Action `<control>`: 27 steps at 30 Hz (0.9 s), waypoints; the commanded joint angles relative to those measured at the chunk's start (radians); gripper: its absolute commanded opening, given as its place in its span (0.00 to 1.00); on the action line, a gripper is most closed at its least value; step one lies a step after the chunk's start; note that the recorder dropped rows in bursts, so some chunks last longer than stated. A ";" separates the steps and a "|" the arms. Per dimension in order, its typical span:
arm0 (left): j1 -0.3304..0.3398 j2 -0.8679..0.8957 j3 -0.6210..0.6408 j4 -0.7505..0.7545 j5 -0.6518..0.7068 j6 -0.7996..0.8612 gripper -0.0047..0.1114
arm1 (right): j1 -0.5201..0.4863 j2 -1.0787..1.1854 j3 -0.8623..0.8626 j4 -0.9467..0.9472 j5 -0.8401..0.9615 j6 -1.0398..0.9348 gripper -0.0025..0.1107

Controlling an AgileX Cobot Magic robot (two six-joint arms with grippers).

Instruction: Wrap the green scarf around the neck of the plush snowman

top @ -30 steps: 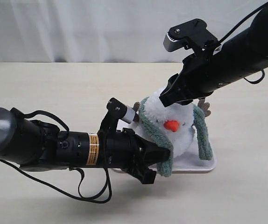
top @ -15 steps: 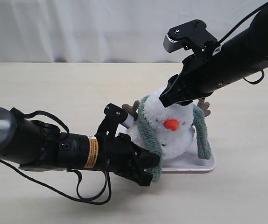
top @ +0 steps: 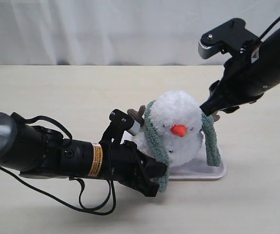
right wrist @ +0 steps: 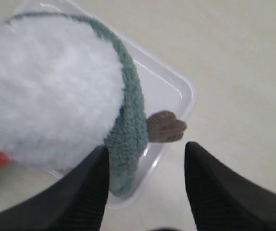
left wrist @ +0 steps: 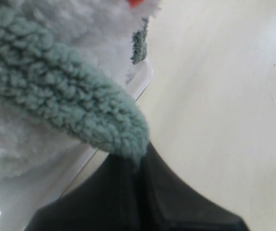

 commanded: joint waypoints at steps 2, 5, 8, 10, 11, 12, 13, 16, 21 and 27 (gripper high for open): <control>-0.001 -0.001 -0.006 0.007 -0.001 -0.009 0.04 | -0.073 0.020 0.083 -0.019 -0.035 -0.047 0.50; -0.001 -0.001 -0.006 0.011 -0.001 -0.009 0.04 | -0.068 0.020 0.140 0.026 -0.097 -0.149 0.50; -0.001 -0.001 -0.006 0.016 -0.005 -0.009 0.04 | -0.045 0.024 0.192 0.097 -0.142 -0.317 0.50; -0.001 -0.001 -0.006 0.016 -0.010 -0.009 0.04 | -0.038 0.037 0.213 0.105 -0.172 -0.314 0.50; -0.001 -0.001 -0.006 0.016 -0.010 -0.009 0.04 | -0.040 0.048 0.215 0.103 -0.179 -0.297 0.50; -0.001 -0.001 -0.006 0.016 -0.012 -0.009 0.04 | -0.040 0.056 0.215 0.097 -0.188 -0.275 0.50; -0.001 -0.001 -0.006 0.016 -0.012 -0.009 0.04 | -0.040 0.063 0.215 0.097 -0.204 -0.266 0.50; -0.001 -0.001 -0.006 0.016 -0.021 -0.009 0.04 | -0.040 0.089 0.215 0.115 -0.257 -0.249 0.50; -0.001 -0.001 -0.006 0.016 -0.031 -0.013 0.04 | -0.040 0.153 0.215 0.104 -0.259 -0.206 0.42; -0.001 -0.001 -0.006 0.014 -0.031 -0.013 0.04 | -0.038 0.148 0.215 0.113 -0.224 -0.212 0.06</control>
